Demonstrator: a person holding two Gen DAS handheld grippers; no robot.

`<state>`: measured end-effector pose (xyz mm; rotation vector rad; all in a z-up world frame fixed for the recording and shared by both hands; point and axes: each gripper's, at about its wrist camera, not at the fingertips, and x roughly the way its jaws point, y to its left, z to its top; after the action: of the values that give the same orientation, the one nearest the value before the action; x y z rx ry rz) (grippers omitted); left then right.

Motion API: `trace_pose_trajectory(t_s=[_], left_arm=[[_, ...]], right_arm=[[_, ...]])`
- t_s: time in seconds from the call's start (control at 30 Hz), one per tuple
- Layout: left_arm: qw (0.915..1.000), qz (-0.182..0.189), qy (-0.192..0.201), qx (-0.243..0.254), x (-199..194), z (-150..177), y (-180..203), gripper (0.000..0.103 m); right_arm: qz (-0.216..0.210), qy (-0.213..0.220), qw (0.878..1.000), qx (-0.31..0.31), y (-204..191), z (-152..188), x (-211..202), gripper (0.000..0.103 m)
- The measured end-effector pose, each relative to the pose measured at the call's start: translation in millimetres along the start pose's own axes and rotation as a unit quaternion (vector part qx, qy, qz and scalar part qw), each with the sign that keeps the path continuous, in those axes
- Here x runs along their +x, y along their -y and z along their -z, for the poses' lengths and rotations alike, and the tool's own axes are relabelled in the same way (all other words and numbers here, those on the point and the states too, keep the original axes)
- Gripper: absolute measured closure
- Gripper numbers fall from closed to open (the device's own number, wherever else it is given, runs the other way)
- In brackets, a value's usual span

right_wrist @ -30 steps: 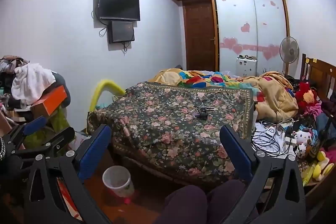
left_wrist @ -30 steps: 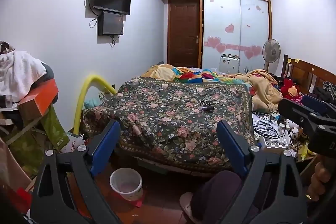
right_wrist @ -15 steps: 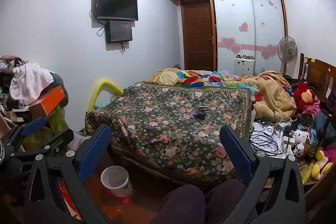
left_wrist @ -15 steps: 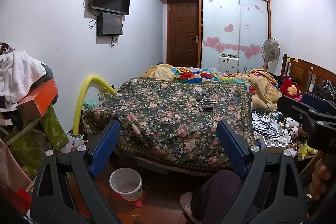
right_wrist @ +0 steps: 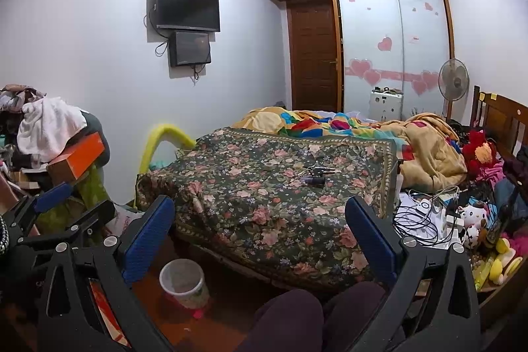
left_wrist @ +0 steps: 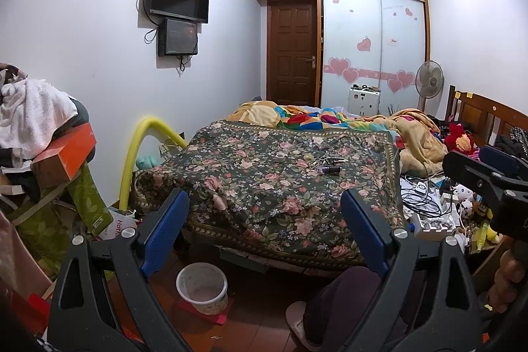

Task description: Collect trash

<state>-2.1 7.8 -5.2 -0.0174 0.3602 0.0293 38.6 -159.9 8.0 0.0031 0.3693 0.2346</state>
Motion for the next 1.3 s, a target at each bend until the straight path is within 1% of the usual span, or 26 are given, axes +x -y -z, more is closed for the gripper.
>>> trace_pose_trajectory(t_s=[0.43, 0.97, 1.3], left_arm=[[1.0000, 0.001, -0.001, -0.003, 1.2, -1.1, -1.4, 0.009], [0.9999, -0.001, 0.011, -0.003, -5.9, -2.1, -1.5, 0.008], [0.9998, -0.004, 0.005, -0.018, -2.8, -3.7, -5.1, 0.008]], right_arm=[[0.000, -0.001, 1.000, -0.001, -1.7, -0.5, 0.0, 0.000], [-0.005, 0.001, 1.000, -0.004, -7.7, -0.5, -2.1, 0.000], [-0.006, -0.004, 1.000, -0.005, -9.5, -1.4, 0.9, 0.000]])
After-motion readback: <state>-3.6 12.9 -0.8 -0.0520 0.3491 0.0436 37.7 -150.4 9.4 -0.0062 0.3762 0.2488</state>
